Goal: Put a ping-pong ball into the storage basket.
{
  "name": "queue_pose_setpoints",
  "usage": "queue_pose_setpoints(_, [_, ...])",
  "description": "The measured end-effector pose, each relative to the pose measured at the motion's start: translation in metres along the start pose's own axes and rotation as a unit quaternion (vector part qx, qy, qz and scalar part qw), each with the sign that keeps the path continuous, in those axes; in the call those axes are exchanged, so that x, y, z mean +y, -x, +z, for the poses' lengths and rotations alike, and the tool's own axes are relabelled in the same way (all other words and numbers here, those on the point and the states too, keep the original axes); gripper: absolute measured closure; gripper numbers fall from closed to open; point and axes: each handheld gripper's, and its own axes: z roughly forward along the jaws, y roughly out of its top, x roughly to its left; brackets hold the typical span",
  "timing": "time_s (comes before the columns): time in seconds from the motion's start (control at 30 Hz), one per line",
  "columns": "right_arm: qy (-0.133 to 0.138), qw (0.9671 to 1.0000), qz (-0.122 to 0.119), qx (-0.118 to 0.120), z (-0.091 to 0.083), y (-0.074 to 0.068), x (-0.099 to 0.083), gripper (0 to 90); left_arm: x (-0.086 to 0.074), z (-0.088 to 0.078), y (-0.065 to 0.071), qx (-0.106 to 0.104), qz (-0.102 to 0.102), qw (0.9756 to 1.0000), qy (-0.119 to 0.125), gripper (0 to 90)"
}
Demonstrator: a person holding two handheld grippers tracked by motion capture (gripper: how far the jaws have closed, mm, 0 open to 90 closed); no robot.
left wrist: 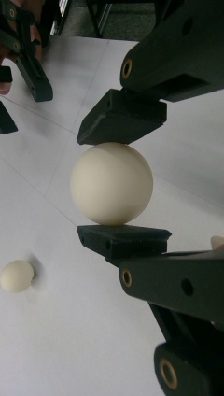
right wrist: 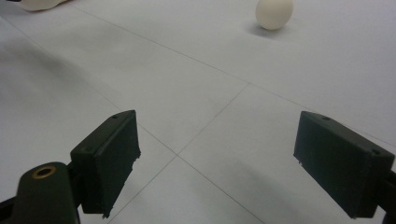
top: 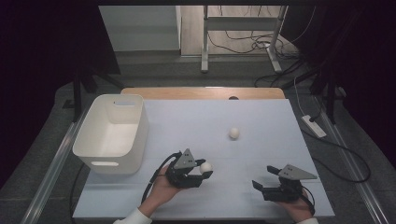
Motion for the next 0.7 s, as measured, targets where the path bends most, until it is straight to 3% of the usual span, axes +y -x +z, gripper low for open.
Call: queue_pose_setpoints(0.7, [0.002, 1.0000, 0.000, -0.001, -0.001, 0.000, 0.000, 14.0, 0.004, -0.020, -0.004, 0.021, -0.002, 0.9993, 0.032, 50.9])
